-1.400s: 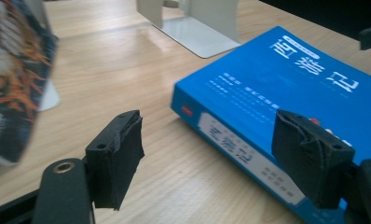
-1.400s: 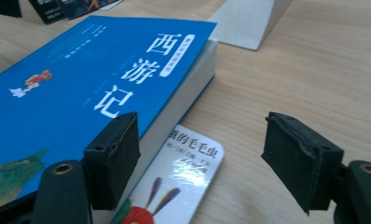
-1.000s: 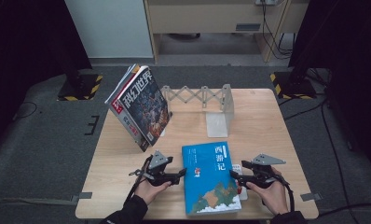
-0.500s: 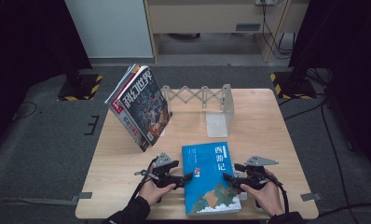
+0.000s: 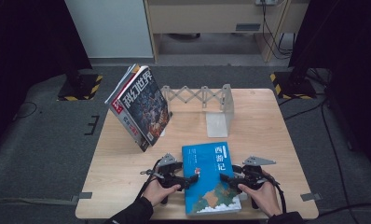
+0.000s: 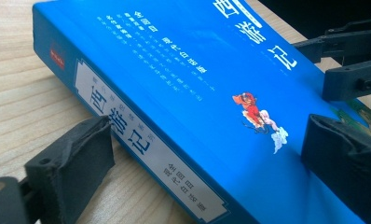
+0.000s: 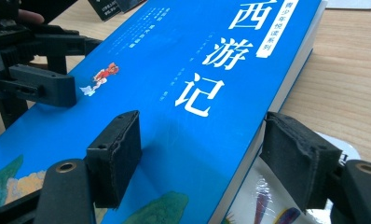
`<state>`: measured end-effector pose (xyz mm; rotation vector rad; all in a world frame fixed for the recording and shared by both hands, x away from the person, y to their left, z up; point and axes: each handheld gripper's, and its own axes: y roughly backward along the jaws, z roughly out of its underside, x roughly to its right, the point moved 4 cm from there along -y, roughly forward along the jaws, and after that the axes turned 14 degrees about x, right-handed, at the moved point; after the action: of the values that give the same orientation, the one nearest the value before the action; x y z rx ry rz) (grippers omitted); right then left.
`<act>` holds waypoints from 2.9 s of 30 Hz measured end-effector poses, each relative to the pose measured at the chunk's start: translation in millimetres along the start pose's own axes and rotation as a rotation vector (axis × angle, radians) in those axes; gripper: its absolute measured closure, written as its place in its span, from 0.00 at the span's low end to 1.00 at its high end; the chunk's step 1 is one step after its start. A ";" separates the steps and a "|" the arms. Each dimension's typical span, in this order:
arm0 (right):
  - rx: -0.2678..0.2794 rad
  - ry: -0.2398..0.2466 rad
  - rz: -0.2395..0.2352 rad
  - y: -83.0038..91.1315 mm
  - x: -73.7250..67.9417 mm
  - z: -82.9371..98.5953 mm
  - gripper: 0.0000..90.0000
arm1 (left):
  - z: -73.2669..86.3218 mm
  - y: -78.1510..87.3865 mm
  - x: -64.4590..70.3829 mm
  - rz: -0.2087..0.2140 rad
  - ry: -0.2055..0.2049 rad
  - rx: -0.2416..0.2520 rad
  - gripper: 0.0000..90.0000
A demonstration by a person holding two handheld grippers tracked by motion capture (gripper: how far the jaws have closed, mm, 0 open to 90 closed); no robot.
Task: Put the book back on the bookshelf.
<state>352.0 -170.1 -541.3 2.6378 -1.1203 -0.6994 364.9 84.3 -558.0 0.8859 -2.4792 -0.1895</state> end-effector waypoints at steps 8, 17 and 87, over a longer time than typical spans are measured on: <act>0.008 -0.029 0.001 -3.2 1.0 1.1 0.29 | 0.5 -3.1 -2.0 -0.014 0.049 -0.009 0.00; 0.006 -0.040 0.001 -4.5 0.7 2.0 0.28 | 0.2 -3.7 -2.4 -0.025 0.055 -0.007 0.00; 0.010 -0.079 -0.011 -3.9 0.4 3.4 0.31 | -10.0 6.8 9.2 0.059 0.187 -0.070 0.29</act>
<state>353.0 -167.7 -545.8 2.6476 -1.1336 -0.8093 359.9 84.2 -543.6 0.7638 -2.3078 -0.1648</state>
